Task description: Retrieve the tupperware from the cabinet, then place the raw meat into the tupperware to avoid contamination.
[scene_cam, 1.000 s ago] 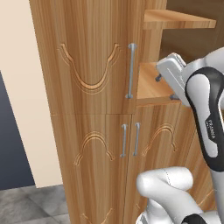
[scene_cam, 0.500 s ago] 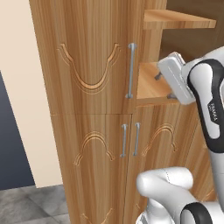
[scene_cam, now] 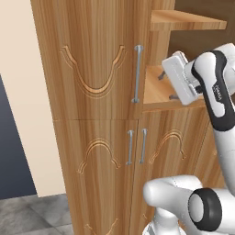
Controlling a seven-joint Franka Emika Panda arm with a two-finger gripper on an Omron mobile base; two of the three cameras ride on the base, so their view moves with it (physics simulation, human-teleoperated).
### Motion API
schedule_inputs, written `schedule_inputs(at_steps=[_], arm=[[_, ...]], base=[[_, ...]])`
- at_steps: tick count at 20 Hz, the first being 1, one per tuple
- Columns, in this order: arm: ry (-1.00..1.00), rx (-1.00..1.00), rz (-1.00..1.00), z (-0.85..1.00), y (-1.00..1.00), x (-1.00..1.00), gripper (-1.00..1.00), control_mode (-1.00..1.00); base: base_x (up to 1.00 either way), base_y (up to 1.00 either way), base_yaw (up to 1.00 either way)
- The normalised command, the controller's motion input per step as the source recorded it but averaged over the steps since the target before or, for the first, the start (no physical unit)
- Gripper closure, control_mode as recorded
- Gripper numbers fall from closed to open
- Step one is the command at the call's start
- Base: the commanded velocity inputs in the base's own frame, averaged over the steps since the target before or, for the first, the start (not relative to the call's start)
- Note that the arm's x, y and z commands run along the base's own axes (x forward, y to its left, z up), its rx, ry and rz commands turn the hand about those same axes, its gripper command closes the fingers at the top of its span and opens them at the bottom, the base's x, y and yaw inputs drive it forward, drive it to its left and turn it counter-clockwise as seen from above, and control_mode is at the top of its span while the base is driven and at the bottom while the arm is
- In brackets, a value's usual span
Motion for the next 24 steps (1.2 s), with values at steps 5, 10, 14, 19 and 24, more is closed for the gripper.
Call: schedule_inputs(at_steps=[5,10,14,19,24], arm=[[0.14,0.06,0.02,-0.03,0.13,0.38,-1.00,-1.00],[0.11,0.08,0.06,-0.13,0.32,0.16,-1.00,-1.00],[0.08,0.09,0.05,-0.06,0.17,0.17,-1.00,-1.00],[0.06,0.08,0.00,-0.07,0.21,0.07,-1.00,-1.00],[0.08,0.09,0.07,-0.07,0.29,0.00,-1.00,-1.00]], base=[[0.00,0.00,0.00],[0.00,0.00,0.00],[0.00,0.00,0.00],[0.00,0.00,0.00],[0.00,0.00,0.00]])
